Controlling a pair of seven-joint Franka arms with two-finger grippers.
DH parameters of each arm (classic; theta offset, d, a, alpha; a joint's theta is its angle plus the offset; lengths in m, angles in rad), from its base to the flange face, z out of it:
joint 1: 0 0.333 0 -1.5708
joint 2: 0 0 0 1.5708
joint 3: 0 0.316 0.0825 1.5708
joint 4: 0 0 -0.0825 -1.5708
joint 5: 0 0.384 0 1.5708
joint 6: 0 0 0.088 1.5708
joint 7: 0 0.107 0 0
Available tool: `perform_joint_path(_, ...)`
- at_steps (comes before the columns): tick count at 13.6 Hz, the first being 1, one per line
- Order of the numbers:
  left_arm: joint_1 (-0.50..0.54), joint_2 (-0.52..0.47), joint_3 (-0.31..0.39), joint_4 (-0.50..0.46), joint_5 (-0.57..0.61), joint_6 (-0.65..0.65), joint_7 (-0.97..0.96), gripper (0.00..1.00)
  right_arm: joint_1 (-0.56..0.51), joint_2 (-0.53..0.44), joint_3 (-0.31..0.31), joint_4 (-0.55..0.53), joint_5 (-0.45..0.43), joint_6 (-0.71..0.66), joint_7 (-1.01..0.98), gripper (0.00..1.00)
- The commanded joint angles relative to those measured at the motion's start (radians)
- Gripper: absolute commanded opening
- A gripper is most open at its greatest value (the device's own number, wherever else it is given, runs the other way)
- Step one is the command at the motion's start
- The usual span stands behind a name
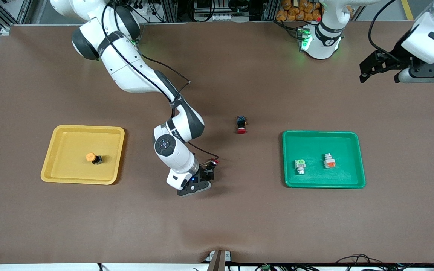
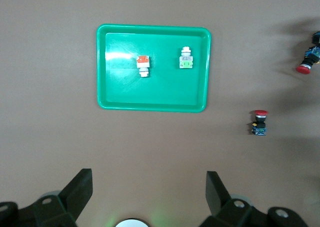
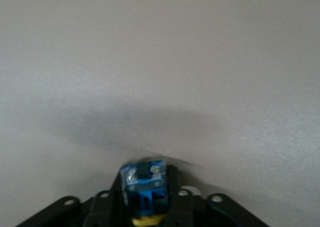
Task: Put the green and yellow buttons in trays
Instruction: 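Carry the blue switch to the yellow tray and release it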
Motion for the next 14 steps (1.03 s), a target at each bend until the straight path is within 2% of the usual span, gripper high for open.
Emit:
perform_joint_path(1,-0.006,0.008,0.033,-0.009,-0.02,0.023,0.026,1.0,-0.012,-0.041,0.011,-0.049,-0.005,-0.022,-0.019,0.0)
perform_joint_path(3,-0.006,0.021,0.056,-0.009,-0.017,0.027,0.04,1.0,-0.037,-0.075,0.011,-0.046,-0.003,-0.08,-0.019,0.0)
perform_joint_path(8,-0.011,0.026,0.075,-0.007,-0.007,0.027,0.055,1.0,-0.153,-0.24,0.011,-0.048,-0.002,-0.319,-0.023,0.0)
perform_joint_path(11,-0.014,0.026,0.078,-0.009,-0.005,0.027,0.063,1.0,-0.243,-0.287,0.011,-0.049,-0.002,-0.544,-0.107,0.0)
perform_joint_path(14,-0.003,0.032,0.075,-0.004,-0.003,0.025,0.075,1.0,-0.38,-0.299,0.019,-0.051,0.011,-0.772,-0.228,0.0)
